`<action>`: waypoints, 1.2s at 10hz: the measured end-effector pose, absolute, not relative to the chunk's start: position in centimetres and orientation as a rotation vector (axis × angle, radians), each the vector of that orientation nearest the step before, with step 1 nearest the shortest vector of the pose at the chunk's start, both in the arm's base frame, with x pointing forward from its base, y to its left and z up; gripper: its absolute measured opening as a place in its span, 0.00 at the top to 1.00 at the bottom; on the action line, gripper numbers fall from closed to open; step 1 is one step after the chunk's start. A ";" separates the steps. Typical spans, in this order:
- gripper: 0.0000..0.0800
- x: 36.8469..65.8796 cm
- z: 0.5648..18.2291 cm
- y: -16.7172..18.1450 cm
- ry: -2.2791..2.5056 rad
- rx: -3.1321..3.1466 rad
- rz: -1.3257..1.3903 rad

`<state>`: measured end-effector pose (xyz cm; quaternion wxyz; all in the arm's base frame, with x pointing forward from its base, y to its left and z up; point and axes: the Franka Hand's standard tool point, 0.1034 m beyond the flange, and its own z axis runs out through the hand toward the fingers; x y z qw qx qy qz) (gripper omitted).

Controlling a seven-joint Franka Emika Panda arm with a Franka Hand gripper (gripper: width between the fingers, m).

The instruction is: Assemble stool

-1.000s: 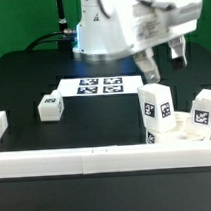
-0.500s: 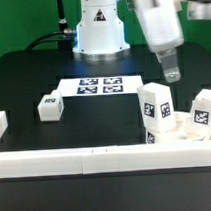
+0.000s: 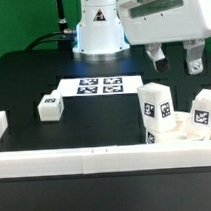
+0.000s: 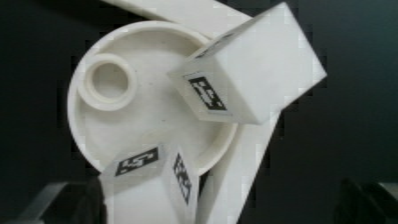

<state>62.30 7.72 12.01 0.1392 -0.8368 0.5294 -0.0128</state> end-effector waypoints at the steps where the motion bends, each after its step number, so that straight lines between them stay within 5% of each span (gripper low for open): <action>1: 0.19 62.3 12.0 7.7 1.429 -2.481 -0.054; 12: 0.19 61.7 11.6 6.8 0.047 -3.037 -0.152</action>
Offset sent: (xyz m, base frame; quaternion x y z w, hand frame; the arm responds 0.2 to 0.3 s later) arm -0.0032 0.0016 -0.0045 -0.0787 0.0025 -0.2963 0.9518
